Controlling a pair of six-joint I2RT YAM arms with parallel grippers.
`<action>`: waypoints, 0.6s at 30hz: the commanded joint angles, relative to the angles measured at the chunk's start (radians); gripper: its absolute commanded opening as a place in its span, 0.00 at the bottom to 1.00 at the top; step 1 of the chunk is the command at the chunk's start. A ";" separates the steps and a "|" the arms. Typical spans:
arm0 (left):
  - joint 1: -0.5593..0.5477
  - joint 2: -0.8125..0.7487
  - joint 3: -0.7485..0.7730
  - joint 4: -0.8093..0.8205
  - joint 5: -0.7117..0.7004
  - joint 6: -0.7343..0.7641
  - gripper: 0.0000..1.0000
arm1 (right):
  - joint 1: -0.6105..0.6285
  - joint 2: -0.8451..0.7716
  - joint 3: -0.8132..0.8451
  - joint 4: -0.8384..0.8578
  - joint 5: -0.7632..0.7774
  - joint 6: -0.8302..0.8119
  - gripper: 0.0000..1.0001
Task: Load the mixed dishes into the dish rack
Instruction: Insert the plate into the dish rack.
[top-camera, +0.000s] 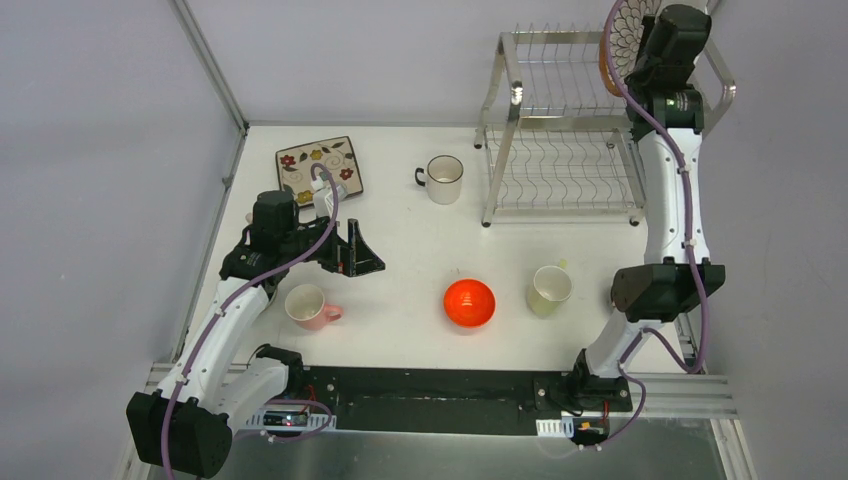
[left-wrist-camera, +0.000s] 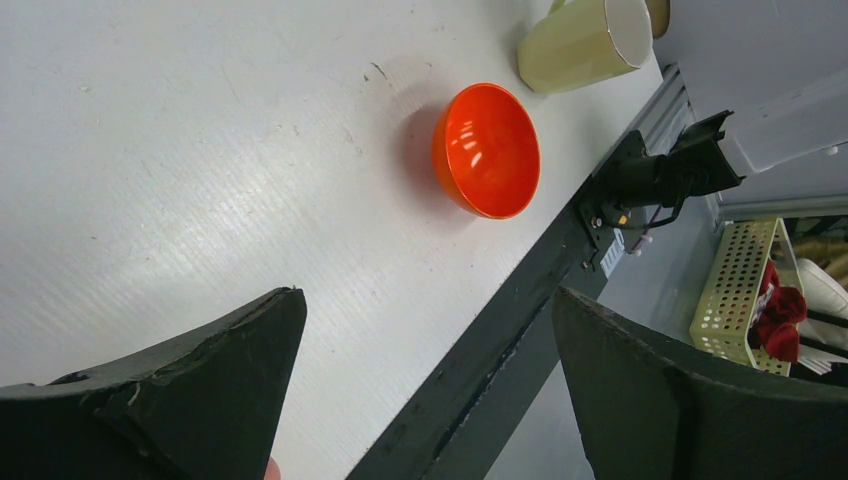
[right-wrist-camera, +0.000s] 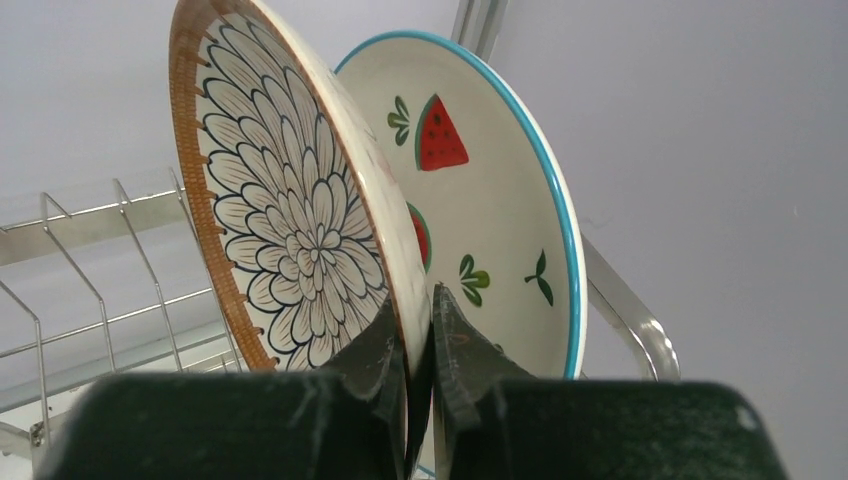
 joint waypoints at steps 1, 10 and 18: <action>-0.006 -0.002 0.038 0.009 0.003 0.024 0.99 | 0.019 -0.095 -0.019 0.232 0.042 -0.006 0.00; -0.006 -0.004 0.037 0.009 0.003 0.024 0.99 | 0.045 -0.152 -0.148 0.264 0.029 0.008 0.25; -0.006 -0.007 0.037 0.009 0.002 0.024 0.99 | 0.053 -0.210 -0.191 0.270 0.041 -0.010 0.43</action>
